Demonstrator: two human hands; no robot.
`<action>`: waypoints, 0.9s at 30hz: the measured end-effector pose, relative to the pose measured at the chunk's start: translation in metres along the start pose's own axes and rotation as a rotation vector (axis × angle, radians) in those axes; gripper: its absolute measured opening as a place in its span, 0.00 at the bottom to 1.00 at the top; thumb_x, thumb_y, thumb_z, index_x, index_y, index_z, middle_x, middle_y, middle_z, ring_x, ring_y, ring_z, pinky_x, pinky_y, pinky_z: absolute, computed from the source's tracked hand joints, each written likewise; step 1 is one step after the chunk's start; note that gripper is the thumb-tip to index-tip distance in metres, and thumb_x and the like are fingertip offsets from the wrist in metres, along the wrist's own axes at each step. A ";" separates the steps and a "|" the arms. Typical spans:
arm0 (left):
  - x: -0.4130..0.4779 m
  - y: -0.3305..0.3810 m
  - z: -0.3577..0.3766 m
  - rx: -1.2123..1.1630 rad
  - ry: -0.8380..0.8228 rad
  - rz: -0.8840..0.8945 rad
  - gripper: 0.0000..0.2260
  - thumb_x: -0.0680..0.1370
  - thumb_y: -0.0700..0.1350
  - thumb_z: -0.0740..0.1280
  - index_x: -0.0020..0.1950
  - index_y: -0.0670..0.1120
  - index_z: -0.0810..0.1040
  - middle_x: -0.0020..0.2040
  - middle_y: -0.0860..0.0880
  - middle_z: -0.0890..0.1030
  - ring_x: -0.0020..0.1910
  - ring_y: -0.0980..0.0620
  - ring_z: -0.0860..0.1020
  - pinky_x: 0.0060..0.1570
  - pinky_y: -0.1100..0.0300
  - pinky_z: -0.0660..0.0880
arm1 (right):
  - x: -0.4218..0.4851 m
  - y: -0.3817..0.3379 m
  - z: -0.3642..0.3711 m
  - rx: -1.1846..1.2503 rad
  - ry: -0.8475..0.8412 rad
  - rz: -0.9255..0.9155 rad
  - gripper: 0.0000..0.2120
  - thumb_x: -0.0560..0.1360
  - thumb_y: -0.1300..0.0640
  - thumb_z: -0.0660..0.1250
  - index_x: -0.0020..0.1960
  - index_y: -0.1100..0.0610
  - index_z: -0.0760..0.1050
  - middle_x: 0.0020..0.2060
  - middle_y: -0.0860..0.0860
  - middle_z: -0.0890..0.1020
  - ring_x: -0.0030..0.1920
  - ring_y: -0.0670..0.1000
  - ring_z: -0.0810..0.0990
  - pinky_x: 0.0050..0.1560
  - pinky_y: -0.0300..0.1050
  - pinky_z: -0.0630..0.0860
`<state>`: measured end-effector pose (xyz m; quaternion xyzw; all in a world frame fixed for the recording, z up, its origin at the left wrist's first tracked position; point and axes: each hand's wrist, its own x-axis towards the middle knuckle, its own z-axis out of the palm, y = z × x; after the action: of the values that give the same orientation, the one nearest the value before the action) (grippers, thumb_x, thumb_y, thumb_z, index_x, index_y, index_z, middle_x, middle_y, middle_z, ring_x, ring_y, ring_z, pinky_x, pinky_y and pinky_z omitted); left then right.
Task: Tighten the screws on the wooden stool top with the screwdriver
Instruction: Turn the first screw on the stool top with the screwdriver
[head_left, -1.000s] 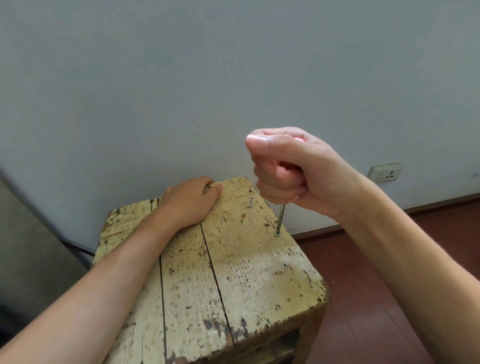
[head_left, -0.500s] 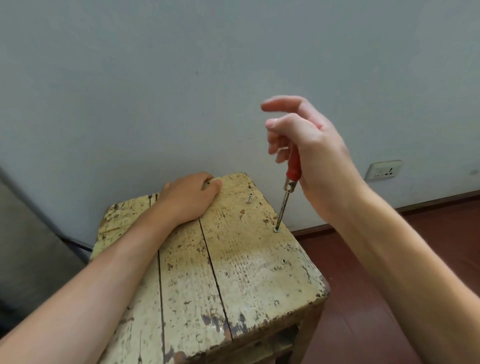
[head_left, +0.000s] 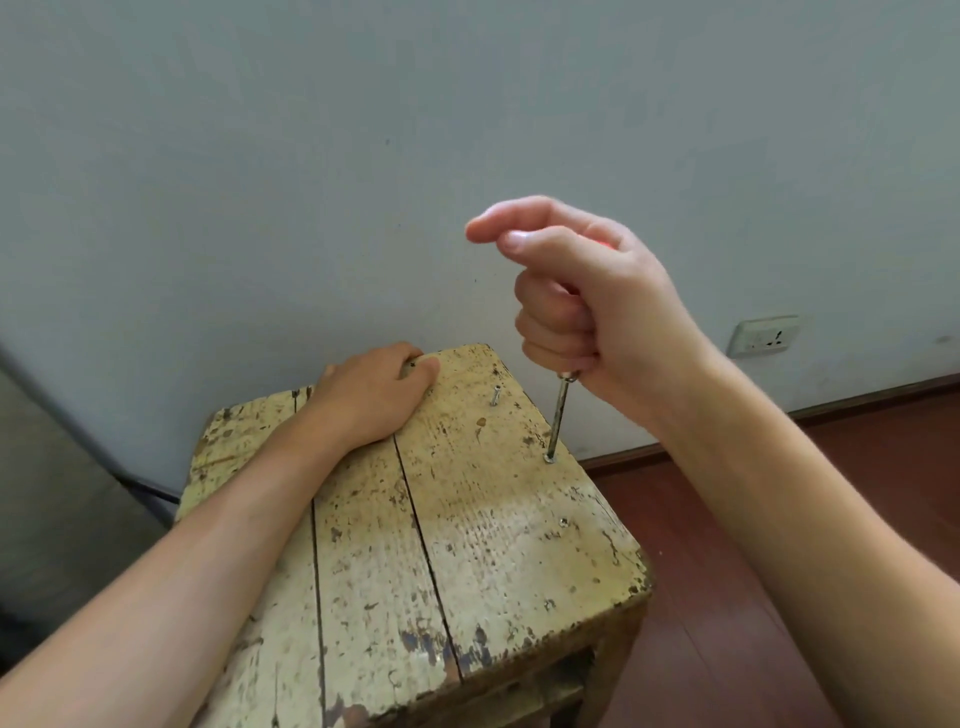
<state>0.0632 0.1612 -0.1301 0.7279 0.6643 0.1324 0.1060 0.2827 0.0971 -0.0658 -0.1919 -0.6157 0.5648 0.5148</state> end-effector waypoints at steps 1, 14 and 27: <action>0.000 0.000 0.000 0.000 0.001 0.000 0.21 0.83 0.63 0.52 0.68 0.55 0.75 0.65 0.52 0.79 0.64 0.46 0.76 0.68 0.44 0.68 | -0.003 0.004 0.008 -0.037 0.177 -0.070 0.14 0.84 0.65 0.59 0.49 0.54 0.81 0.23 0.44 0.63 0.20 0.44 0.57 0.24 0.33 0.57; -0.001 0.000 0.002 0.000 0.013 0.010 0.21 0.83 0.62 0.53 0.68 0.54 0.75 0.64 0.52 0.79 0.64 0.46 0.76 0.68 0.43 0.67 | -0.006 -0.007 -0.005 0.018 0.019 0.137 0.19 0.73 0.62 0.67 0.64 0.53 0.80 0.46 0.53 0.83 0.37 0.47 0.79 0.30 0.37 0.73; -0.001 0.000 0.001 -0.010 0.008 0.012 0.21 0.84 0.62 0.52 0.69 0.54 0.74 0.65 0.52 0.79 0.65 0.46 0.75 0.70 0.43 0.66 | -0.013 0.003 0.030 -0.225 0.558 -0.070 0.25 0.83 0.63 0.61 0.34 0.53 0.51 0.29 0.59 0.53 0.27 0.55 0.51 0.27 0.39 0.53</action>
<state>0.0637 0.1607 -0.1315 0.7307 0.6599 0.1391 0.1060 0.2611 0.0721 -0.0693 -0.3741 -0.5155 0.4004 0.6588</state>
